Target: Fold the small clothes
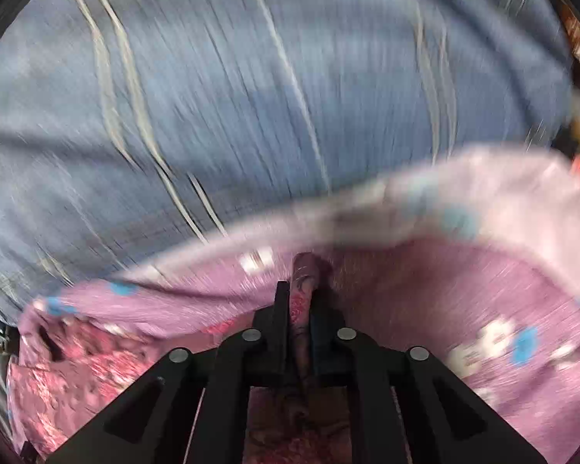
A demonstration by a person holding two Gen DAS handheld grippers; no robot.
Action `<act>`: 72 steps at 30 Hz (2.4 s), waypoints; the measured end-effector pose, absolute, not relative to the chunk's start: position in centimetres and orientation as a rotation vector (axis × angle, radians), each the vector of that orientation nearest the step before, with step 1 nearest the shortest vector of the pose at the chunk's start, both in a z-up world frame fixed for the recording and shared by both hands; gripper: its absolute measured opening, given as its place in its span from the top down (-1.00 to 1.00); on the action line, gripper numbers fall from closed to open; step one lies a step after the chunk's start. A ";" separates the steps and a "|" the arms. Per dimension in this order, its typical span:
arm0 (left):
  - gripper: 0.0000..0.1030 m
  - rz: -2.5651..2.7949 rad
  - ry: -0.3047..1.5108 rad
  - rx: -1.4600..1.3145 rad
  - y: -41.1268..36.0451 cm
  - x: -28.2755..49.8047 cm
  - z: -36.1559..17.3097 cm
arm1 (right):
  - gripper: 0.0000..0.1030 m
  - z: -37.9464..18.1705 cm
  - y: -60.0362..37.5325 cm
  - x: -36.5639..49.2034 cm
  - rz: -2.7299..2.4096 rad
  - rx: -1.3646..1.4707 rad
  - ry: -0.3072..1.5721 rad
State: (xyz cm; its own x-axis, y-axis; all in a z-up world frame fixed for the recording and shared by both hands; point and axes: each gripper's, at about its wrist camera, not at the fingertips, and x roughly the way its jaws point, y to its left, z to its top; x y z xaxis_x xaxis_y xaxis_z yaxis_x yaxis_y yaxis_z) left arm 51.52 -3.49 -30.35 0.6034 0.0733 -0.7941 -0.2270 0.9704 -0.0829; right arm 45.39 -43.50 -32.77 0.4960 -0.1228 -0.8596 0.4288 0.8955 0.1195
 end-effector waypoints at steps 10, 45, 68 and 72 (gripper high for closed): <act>0.09 0.109 0.860 -0.240 -3.2 49.4 -27.8 | 0.23 -23.4 -39.7 34.0 -0.219 0.389 0.743; -0.29 0.092 0.893 -0.679 1.3 34.9 -31.4 | 0.57 -31.7 -22.3 26.1 0.261 0.422 1.162; -0.26 0.042 0.790 -0.730 1.2 35.3 -30.8 | 0.96 -31.8 -24.7 26.8 0.349 0.545 1.105; 0.18 0.028 0.753 -0.745 1.2 37.3 -32.0 | 0.96 -30.1 -25.6 26.8 0.343 0.511 1.012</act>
State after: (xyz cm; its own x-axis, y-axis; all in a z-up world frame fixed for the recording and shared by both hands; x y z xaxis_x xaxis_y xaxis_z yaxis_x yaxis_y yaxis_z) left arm 37.28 1.21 -31.98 0.7415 -0.2321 -0.6295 -0.2784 0.7472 -0.6035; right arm 26.77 -25.64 -30.08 0.4929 0.4976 -0.7138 -0.0383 0.8320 0.5535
